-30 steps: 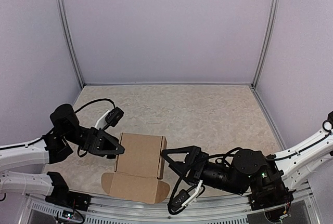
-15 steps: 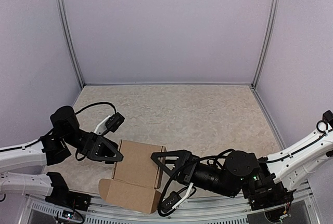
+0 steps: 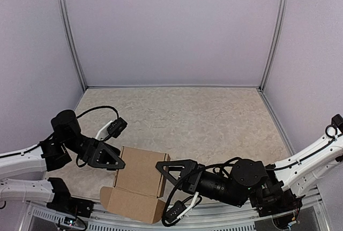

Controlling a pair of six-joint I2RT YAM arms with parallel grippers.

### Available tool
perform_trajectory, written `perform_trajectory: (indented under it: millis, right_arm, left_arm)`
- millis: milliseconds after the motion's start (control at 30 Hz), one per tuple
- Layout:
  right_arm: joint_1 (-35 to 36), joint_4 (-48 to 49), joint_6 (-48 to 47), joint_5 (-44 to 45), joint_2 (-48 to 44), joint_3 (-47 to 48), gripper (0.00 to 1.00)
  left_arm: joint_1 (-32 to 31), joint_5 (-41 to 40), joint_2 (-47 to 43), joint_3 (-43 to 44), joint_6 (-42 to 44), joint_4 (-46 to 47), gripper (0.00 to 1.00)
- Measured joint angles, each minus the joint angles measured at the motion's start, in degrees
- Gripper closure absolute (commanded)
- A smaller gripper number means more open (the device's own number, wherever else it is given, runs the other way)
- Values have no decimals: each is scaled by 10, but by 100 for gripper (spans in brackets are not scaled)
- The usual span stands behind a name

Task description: Fold the paper box

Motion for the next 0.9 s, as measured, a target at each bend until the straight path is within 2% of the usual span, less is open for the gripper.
perform_trajectory:
  millis: [167,300,467,567,733,900]
  right_arm:
    - [2,12,3,3,3,-1,49]
    - [4,28,16,7,3,-11,52]
    - [4,27,49,21,-2,-20,56]
    - [4,-11,94,24,-20,-19,57]
    - [-6,-122,220,16,-71,-5,57]
    - [-54,-255,386,-40,-99,29,57]
  left_arm:
    - [0,-7,-3,0,12,-12,12]
    - [5,-26,-12,1,37,-47,1]
    - [30,-50,-33,1,54,-87,1]
    - [51,-66,-50,2,66,-111,1]
    - [84,-131,-85,37,124,-219,1]
    - [88,-228,-111,104,201,-324,1]
